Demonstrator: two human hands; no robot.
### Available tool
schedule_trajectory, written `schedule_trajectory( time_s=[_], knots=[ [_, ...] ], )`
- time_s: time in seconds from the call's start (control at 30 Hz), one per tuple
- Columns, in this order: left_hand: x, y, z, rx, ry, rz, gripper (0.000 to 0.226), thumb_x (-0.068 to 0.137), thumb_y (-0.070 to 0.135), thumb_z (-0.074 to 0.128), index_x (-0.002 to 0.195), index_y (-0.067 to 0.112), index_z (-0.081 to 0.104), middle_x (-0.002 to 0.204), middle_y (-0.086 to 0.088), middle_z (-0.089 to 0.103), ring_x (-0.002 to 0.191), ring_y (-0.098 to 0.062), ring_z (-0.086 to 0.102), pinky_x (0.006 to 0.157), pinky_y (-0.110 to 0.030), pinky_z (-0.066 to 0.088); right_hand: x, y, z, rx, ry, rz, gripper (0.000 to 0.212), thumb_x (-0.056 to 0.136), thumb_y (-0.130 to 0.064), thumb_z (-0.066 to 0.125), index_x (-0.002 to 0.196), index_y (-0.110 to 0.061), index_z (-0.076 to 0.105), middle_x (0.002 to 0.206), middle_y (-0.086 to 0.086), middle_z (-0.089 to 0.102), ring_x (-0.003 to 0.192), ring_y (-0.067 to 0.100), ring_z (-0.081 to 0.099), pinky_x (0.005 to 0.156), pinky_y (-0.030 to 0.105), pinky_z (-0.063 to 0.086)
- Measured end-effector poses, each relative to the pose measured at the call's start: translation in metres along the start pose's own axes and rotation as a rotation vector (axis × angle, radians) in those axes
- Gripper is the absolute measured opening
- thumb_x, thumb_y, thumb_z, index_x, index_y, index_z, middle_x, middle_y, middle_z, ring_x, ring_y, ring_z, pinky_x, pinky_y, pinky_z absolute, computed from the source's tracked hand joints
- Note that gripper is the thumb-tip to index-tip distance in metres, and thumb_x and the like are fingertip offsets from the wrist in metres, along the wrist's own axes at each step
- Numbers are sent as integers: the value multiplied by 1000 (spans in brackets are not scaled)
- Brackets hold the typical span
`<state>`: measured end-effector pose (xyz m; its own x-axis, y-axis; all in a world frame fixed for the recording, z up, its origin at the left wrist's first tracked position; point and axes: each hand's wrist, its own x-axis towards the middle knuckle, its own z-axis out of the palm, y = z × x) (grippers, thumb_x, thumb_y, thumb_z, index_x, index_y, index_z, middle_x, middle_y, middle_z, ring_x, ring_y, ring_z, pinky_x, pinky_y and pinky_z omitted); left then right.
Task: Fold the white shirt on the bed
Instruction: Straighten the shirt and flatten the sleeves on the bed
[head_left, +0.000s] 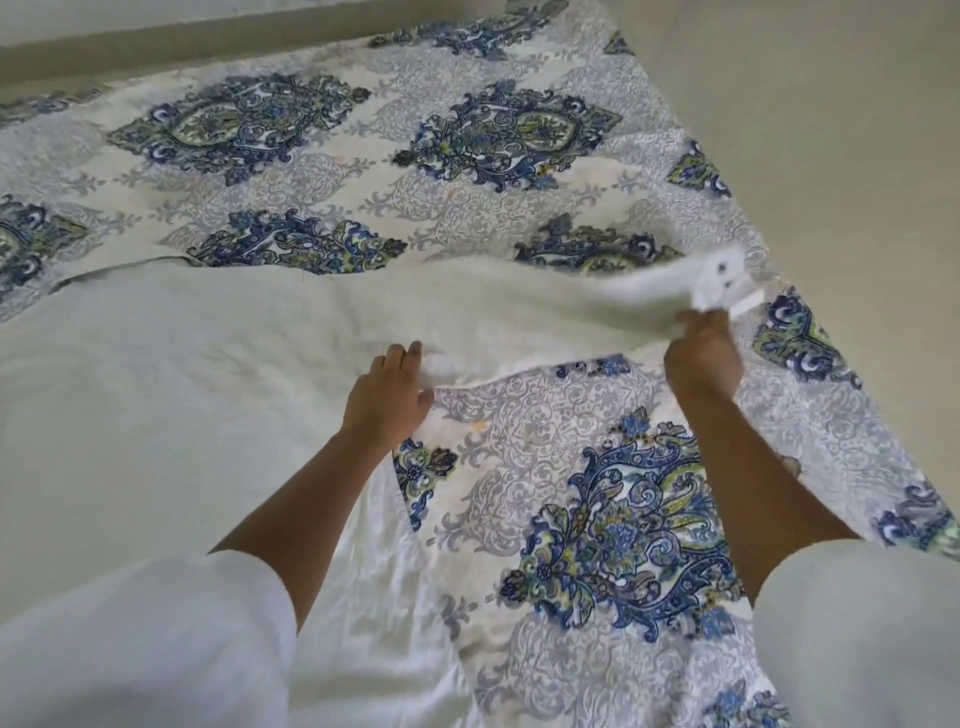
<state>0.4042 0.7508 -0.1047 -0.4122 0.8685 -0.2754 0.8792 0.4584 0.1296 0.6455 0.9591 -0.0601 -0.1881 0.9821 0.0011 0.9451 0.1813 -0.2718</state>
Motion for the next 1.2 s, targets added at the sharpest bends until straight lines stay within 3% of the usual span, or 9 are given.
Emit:
schedule_trajectory(
  time_s=[0.07,0.17,0.3,0.4,0.67,0.83,0.97,1.1,1.2],
  knots=[
    [14,-5,0,44,-47,91,53,95,31,37,139,2,32,136,-18,37,119,-35,43,87,-44,45,7,12,13,-12,-155,63,42,89,3,42,128,-9,51,133,17,43,109,37,55,84,43,49],
    [41,-9,-8,-12,-5,192,37,81,12,63,110,-9,58,131,-30,46,110,-42,51,85,-44,51,34,9,16,73,-157,102,42,88,-3,42,127,-12,54,136,12,42,121,30,47,89,39,46],
    [82,-16,-33,-246,202,-92,45,92,-3,39,136,1,41,136,-20,40,108,-37,55,85,-46,48,83,-7,22,119,-245,-47,50,90,-1,40,136,-20,47,149,3,33,129,25,42,98,36,41],
    [110,-38,-52,-164,98,-263,54,89,-3,38,142,10,36,145,-14,32,117,-40,49,90,-48,44,109,-6,30,-55,-510,-170,64,85,8,41,139,-27,41,153,3,27,134,26,38,102,38,41],
    [128,-118,-71,-121,-208,-330,26,75,-4,46,82,11,65,92,-19,63,91,-38,62,75,-38,49,161,3,20,-81,-715,-247,6,82,-5,65,81,-10,63,89,15,63,69,24,58,61,27,42],
    [128,-100,-70,-402,-197,-349,36,86,9,61,121,6,58,108,-17,60,100,-34,58,81,-38,45,148,0,18,213,-871,-133,22,82,5,62,98,-10,62,80,12,64,48,15,60,47,23,48],
    [137,-94,-66,-505,-97,-401,29,86,6,61,113,-5,59,100,-25,62,83,-30,56,74,-34,41,159,1,28,172,-630,-38,17,85,6,55,97,1,66,66,8,62,41,6,54,55,25,50],
    [144,-97,-57,-713,-29,-491,26,85,1,62,109,-8,58,68,-15,55,57,-22,49,60,-26,41,177,1,26,56,-272,-60,22,83,0,51,95,-6,69,101,18,66,90,33,61,79,34,49],
    [149,-101,-43,-671,-18,-508,21,86,7,63,103,-5,60,76,-20,60,68,-27,58,72,-37,53,178,-11,35,-107,-184,-112,24,86,2,47,99,-6,66,111,19,60,106,36,55,81,35,46]
  ],
)
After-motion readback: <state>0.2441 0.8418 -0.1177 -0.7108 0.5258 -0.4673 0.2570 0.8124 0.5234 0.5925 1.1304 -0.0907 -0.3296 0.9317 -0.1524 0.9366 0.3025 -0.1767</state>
